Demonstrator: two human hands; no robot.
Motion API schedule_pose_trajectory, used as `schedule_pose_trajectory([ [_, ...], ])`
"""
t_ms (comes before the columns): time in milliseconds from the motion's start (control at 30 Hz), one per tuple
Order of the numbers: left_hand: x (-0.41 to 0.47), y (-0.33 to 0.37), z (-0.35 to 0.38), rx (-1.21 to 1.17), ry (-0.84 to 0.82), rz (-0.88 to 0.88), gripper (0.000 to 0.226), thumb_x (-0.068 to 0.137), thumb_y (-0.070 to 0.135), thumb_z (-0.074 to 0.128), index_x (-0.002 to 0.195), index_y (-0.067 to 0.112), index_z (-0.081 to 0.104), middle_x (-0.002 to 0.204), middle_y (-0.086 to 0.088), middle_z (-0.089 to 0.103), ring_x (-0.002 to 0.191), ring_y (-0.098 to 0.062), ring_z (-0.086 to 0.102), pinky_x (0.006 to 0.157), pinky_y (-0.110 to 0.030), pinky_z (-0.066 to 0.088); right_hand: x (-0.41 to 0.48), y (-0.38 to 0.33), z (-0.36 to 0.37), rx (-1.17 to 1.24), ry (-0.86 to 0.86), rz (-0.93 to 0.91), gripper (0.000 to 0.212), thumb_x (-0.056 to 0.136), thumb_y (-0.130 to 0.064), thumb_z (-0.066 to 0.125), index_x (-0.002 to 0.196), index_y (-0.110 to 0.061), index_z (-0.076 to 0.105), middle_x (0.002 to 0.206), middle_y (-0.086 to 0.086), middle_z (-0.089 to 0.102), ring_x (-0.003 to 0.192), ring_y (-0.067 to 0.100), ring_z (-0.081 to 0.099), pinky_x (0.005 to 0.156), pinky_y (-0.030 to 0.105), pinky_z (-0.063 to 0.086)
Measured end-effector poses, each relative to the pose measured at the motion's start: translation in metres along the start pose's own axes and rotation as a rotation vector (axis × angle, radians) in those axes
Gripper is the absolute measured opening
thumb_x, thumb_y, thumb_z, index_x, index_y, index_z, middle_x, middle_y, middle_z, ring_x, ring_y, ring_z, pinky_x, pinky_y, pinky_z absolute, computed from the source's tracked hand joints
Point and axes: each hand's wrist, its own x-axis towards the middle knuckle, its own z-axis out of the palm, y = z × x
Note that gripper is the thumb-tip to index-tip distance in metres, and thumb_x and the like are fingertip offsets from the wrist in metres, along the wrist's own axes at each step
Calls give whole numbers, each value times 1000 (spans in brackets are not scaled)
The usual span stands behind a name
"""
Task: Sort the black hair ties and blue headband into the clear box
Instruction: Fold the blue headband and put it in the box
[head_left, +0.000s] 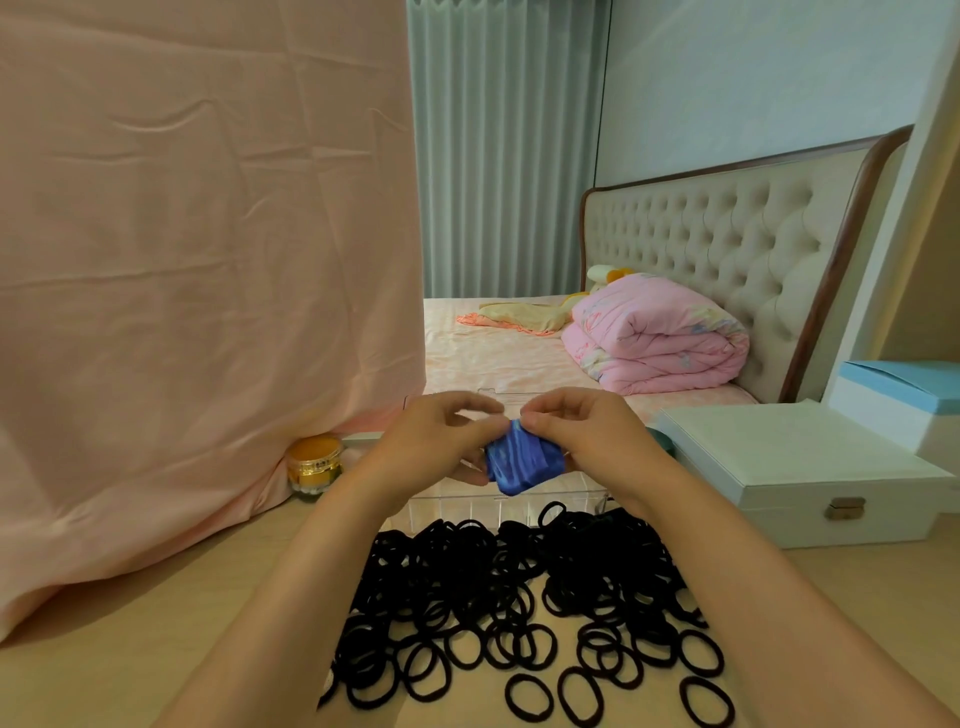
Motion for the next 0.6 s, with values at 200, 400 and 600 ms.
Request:
schedule_pose_trajectory([
  [200,0,-1,-6,331,-4,79,25,87,13,73,111,19,74,91,-7,77,87,-27,73,86,-42,60,-4,-3,-4,-117,-97,-13,35,80,3,80,110,-15,73,96,8,78,78,9,73,70,22,60],
  [400,-1,3,-4,294,28,50,9,90,21,70,93,20,78,97,-8,74,80,-14,63,80,-27,53,-2,-3,-3,-329,-65,-104,14,86,-12,76,86,-25,79,87,2,78,85,17,70,84,32,57],
  [600,-2,0,-3,-165,-109,-46,22,96,16,65,115,7,69,110,-16,75,102,-30,72,83,-35,61,-1,-1,1,-10,-80,75,14,95,-18,70,101,-7,74,100,15,78,92,31,75,82,41,63],
])
